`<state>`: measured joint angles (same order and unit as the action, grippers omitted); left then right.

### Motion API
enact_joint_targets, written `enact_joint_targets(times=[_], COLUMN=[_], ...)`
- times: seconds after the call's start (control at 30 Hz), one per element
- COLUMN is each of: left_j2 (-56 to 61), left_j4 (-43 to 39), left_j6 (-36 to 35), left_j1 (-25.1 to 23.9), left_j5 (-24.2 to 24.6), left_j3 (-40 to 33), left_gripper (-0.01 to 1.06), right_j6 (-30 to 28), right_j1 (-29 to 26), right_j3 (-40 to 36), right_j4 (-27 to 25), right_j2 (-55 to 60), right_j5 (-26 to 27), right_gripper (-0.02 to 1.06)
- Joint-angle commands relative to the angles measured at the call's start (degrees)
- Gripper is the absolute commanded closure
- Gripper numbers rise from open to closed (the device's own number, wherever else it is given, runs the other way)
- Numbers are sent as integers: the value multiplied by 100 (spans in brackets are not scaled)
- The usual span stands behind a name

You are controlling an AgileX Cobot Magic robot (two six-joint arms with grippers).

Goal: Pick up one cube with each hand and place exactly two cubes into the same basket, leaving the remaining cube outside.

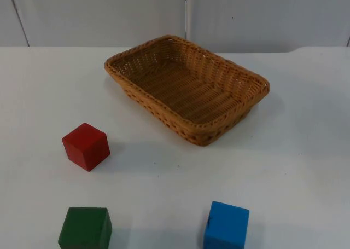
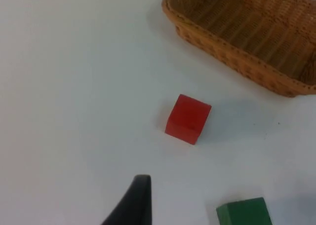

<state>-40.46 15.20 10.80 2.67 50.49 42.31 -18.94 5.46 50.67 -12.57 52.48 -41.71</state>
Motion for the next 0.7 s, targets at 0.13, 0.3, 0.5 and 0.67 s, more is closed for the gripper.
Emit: enact_joint_targets(times=[0.13, 0.3, 0.5, 0.67], left_j2=[-214, -497, -1149, -1559], left_j4=[145, 482, 562, 551], left_j6=[124, 495, 646, 719], left_j1=[-8, -8, -8, -8], left_j5=[18, 18, 625, 902], left_j3=[33, 36, 580, 904], left_gripper=[0, 0, 0, 0], right_j6=[-819, -1345, -1831, -2188], right_j1=[-30, -19, -9, -9], right_j3=[42, 42, 42, 69], right_j4=[-728, -1179, -1639, -1905], right_j2=[-9, 4, 320, 740], right_j5=[106, 106, -60, -104], right_gripper=[-1, -1, -1, -1])
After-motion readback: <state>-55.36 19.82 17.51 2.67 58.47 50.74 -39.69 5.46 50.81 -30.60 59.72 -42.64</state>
